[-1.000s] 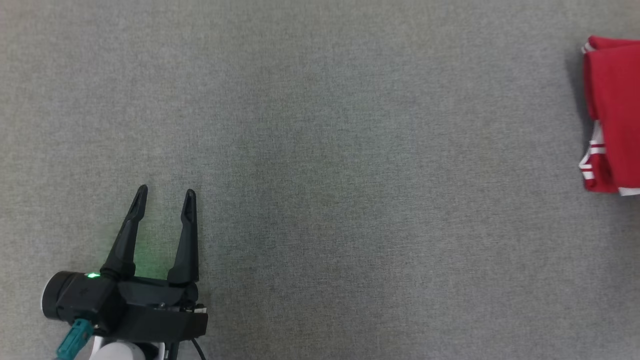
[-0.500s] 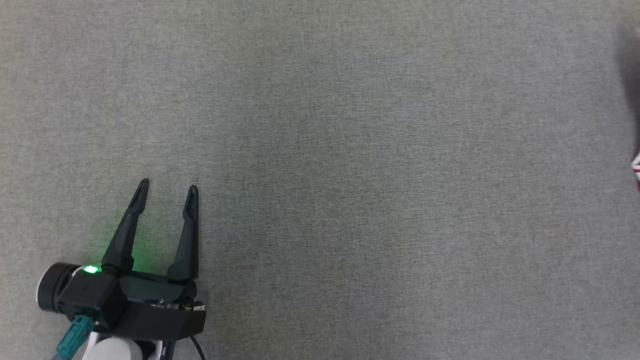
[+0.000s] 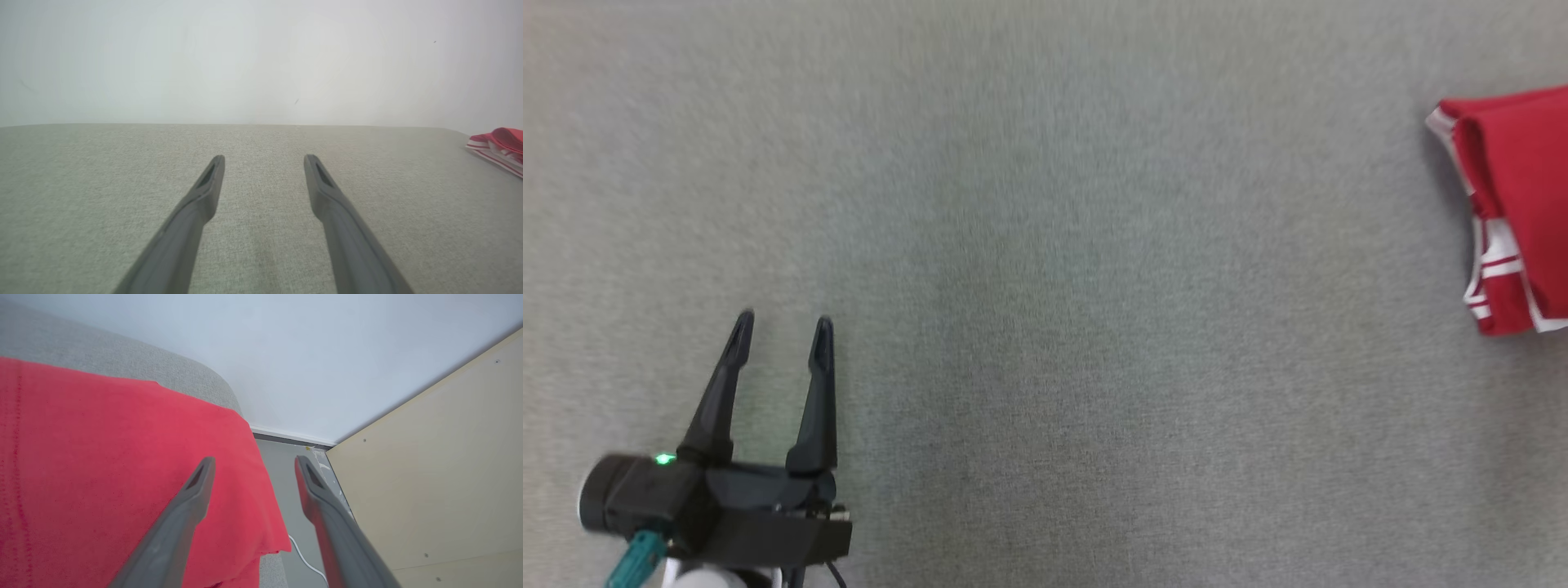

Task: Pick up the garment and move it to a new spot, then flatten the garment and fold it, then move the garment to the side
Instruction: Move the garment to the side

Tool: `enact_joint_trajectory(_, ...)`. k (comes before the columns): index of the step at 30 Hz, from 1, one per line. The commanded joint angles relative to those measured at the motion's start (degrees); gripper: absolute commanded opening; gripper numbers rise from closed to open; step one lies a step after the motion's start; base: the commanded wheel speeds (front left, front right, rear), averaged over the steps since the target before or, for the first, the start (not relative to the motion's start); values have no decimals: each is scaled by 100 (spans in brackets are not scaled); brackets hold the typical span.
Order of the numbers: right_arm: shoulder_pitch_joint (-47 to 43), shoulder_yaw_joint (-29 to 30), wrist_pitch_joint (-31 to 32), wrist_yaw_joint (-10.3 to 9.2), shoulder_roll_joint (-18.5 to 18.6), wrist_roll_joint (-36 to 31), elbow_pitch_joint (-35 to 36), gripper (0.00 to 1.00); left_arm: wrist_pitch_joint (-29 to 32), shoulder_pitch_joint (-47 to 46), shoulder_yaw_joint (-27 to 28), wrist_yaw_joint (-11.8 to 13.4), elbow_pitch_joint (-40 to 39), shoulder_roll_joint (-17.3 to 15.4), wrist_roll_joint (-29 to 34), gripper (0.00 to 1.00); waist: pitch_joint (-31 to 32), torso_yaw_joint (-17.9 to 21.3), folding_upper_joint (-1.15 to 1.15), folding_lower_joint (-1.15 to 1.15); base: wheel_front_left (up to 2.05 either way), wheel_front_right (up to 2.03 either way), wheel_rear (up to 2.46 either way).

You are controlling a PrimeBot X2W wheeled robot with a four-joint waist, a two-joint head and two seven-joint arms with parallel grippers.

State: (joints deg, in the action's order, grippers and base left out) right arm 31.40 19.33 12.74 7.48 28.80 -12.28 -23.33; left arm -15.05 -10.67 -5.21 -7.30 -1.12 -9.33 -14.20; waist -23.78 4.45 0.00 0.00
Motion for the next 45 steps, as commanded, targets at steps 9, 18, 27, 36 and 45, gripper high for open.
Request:
enact_joint_trajectory(9,-790,-385,-1255,-2,-1059,758,17,100,-14,650,397,119,602,425,-87,100,1739,-6,0,0,0,0,0)
enact_joint_trajectory(18,-2164,-1185,-1991,-1,-2103,1355,1145,100,-14,1131,819,162,784,612,-91,100,2408,26,0,0,0,0,0)
enact_joint_trajectory(27,-2628,-1771,-2213,-1,-2497,1604,1247,100,-14,1335,1107,152,829,640,-48,100,2545,-34,0,0,0,0,0)
enact_joint_trajectory(36,-2817,-2083,-2187,-1,-2589,1805,966,100,-13,1559,1362,125,1034,647,-36,100,2614,-208,0,0,0,0,0)
enact_joint_trajectory(45,-2795,-2065,-2174,-1,-2591,1852,882,100,-14,1580,1339,98,1136,646,-2,100,2601,-339,0,0,0,0,0)
